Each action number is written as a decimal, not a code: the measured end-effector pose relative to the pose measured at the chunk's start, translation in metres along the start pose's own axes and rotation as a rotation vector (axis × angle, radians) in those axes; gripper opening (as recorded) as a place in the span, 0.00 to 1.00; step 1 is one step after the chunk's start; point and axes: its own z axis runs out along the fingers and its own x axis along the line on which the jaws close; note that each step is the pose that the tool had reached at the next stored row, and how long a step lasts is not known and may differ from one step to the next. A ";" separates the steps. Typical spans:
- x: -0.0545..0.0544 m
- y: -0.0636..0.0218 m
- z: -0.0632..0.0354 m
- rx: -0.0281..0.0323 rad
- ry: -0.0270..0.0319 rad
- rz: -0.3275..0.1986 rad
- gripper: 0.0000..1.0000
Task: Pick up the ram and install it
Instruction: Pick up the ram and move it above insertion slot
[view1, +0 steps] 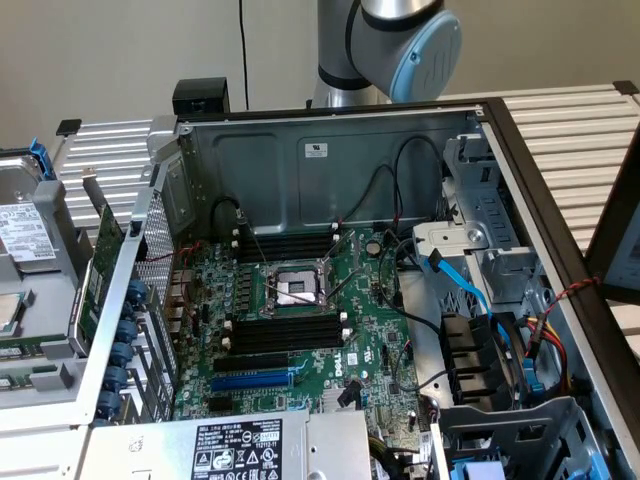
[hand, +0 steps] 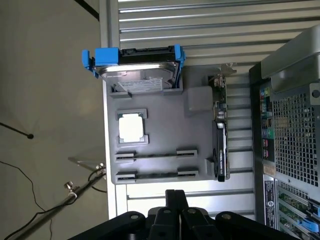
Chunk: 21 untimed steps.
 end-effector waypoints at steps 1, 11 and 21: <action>0.000 0.0000 0.0000 0.0000 0.0000 -0.002 0.11; 0.000 -0.0001 0.0000 0.0021 0.0037 -0.168 0.11; 0.000 0.0000 0.0001 0.0040 0.0109 -0.350 0.11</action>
